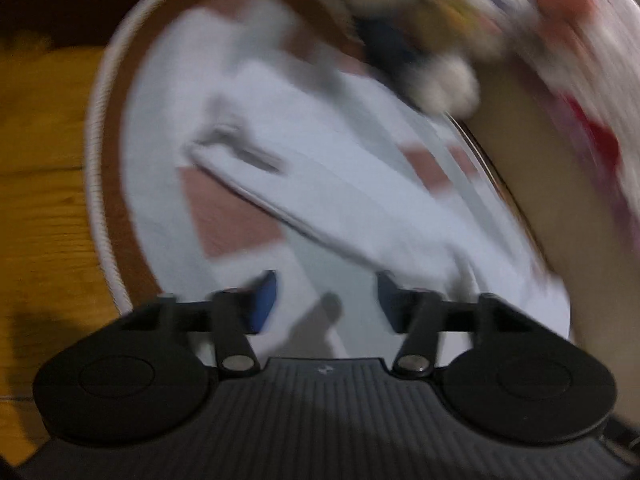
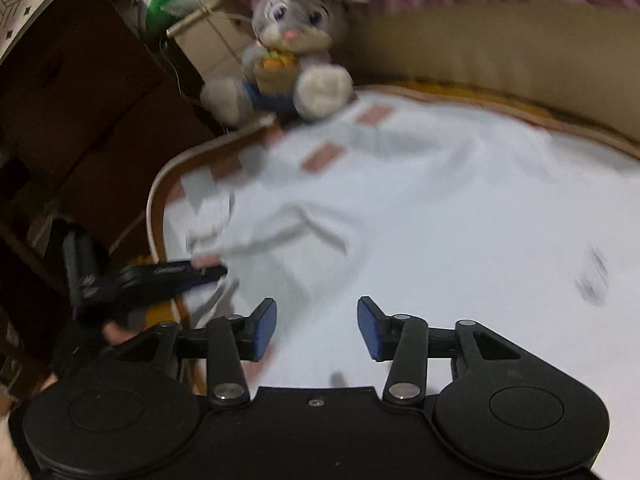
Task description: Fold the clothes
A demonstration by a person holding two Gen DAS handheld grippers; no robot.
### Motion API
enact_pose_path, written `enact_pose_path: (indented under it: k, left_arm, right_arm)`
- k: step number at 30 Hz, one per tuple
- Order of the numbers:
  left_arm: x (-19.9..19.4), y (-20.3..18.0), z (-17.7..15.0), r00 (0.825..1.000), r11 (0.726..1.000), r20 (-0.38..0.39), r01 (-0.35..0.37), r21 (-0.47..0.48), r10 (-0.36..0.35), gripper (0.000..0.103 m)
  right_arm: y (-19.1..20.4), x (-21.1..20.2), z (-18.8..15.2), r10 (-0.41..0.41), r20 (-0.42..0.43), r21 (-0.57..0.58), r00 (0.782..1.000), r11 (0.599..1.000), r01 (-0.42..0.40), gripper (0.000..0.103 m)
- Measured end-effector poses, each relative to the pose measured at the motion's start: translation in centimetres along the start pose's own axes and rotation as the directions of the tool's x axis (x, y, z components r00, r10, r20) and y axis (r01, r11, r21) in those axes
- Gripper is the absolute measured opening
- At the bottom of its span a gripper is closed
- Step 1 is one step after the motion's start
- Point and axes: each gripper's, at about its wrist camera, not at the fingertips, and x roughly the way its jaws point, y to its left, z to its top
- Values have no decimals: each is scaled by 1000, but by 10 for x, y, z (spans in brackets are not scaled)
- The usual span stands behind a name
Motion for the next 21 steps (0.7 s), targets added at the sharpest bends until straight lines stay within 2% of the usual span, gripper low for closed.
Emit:
enact_pose_path:
  k: [3, 6, 7, 9, 11, 17, 18, 19, 20, 21]
  left_arm:
    - [12, 13, 11, 997, 997, 32, -63, -36, 64, 57]
    - [24, 25, 22, 990, 989, 61, -124, -75, 129, 58]
    - [28, 29, 26, 986, 986, 70, -144, -88, 151, 60]
    - [36, 38, 33, 977, 976, 88, -184, -115, 194, 64]
    - [44, 45, 40, 967, 967, 104, -219, -131, 234, 68]
    - [65, 39, 53, 953, 963, 162, -265, 48, 254, 80]
    - [68, 38, 56, 957, 966, 167, -252, 58, 239, 69]
    - [71, 37, 61, 962, 971, 173, -227, 73, 211, 51]
    - [73, 34, 67, 966, 975, 179, -205, 89, 187, 6]
    - [75, 32, 72, 967, 976, 186, -193, 104, 172, 7]
  right_arm:
    - [10, 45, 17, -65, 26, -67, 998, 996, 67, 51]
    - [7, 68, 6, -86, 77, -86, 993, 992, 93, 51]
    - [3, 69, -4, -89, 75, -97, 993, 991, 96, 51]
    - [-2, 77, -15, -113, 13, -150, 993, 982, 114, 51]
    - [-2, 89, -14, -142, -2, -209, 990, 968, 139, 51]
    - [-2, 100, -4, -123, 25, -270, 992, 955, 125, 51]
    - [-1, 100, -6, -121, 24, -290, 992, 949, 122, 51]
    - [-1, 99, -8, -116, 22, -306, 993, 945, 117, 52]
    - [-1, 98, -8, -112, 19, -311, 994, 944, 112, 52]
    - [-2, 99, -8, -105, 14, -309, 994, 945, 104, 52]
